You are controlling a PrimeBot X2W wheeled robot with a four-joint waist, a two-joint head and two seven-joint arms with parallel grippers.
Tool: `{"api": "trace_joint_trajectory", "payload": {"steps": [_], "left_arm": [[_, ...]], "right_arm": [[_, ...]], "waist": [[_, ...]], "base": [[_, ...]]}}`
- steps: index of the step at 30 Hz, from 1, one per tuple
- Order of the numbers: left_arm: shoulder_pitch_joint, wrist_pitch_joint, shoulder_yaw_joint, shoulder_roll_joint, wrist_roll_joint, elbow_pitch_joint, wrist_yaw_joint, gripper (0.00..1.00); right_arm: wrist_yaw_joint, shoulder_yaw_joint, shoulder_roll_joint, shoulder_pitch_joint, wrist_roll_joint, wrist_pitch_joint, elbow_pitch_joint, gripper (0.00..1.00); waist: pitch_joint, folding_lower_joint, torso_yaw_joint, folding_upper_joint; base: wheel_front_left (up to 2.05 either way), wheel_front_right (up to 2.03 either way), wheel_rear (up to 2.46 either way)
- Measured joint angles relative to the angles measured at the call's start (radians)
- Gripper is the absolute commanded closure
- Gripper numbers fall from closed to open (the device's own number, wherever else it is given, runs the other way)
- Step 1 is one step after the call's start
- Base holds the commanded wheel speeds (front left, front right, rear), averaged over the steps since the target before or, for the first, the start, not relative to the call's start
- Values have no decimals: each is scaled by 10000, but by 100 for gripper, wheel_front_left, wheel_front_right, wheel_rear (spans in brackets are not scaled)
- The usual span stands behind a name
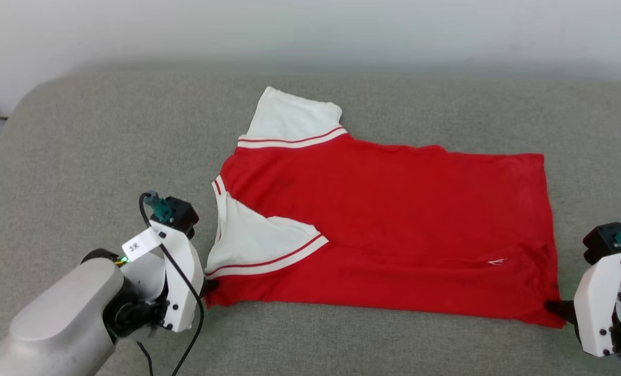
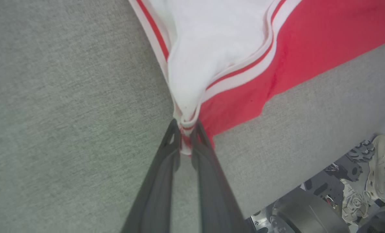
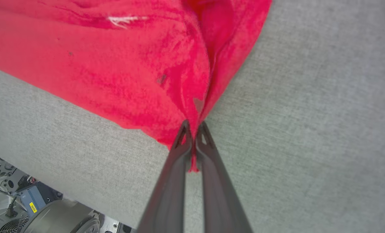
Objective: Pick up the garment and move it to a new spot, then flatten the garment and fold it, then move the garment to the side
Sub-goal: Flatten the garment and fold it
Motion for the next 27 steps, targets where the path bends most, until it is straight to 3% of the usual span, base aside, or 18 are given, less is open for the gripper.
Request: {"api": "trace_joint_trajectory", "payload": {"steps": [14, 27], "left_arm": [[1122, -59, -73, 798, -249, -1289, 268, 100], [1472, -238, -221, 602, -353, -612, 382, 100]], "right_arm": [[2, -182, -1018, 943, 865, -374, -878, 100], [2, 188, -456, 935, 583, -445, 56, 100]], "waist": [[-725, 0, -104, 1], [-333, 0, -116, 0]], "base": [[0, 0, 0], [0, 0, 0]]}}
